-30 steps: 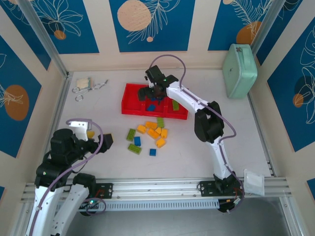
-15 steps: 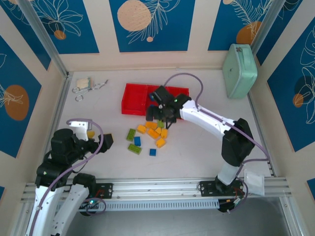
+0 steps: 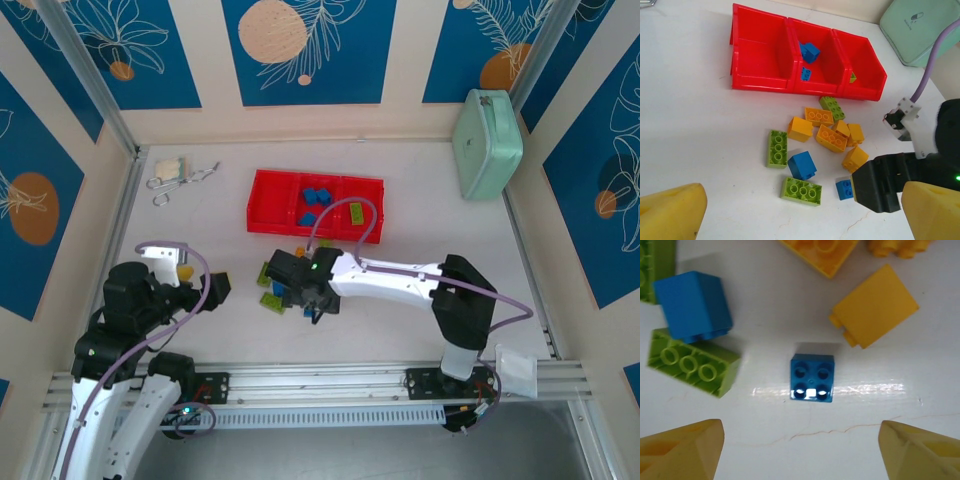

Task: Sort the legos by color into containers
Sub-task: Pick up the lego from the bottom-center of the table.

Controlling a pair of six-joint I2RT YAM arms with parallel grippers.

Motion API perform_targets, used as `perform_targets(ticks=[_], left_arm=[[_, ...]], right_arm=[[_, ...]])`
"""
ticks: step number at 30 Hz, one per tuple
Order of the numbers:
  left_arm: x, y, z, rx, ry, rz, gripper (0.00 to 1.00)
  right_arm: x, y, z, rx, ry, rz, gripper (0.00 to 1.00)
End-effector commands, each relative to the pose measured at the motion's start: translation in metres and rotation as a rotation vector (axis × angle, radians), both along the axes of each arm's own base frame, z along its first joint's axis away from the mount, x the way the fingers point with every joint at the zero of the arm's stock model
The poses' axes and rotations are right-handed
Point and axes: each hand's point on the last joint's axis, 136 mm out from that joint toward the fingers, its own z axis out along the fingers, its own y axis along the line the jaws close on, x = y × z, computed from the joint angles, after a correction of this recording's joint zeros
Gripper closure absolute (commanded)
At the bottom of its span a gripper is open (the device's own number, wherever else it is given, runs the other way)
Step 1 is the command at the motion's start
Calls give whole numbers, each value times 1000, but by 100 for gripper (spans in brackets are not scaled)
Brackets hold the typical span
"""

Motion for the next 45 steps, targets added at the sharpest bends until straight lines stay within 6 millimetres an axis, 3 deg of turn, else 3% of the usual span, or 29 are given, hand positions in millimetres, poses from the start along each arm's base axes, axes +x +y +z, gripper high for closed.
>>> perform_targets(ticks=[1,7,14,23,32,38,45], left_arm=[[-2,-3,4,-12,-26,-21,1],[-2,-3,4,-12,-31,-20,1],[-2,-3,4,-11,-26,-18,1],[-1,-3,3,-10,-22,-16,1],[-1,-3,2,-10,-19,-17,1],[-1,-3,2,-9,-19,-17,0],[-1,-2,2,-8,-20,-14,1]], right_arm=[[-2,-19,-19,-83,8,-103,21],[0,-4,-41,-81,43,-43,25],[8,7,-53,-118,41,26,41],[8,7,-68,-160,64,56,52],[12,-1,-68,-180,60,82,60],[23,4,-56,-113,48,132,72],[52,21,4,-83,-120,294,76]])
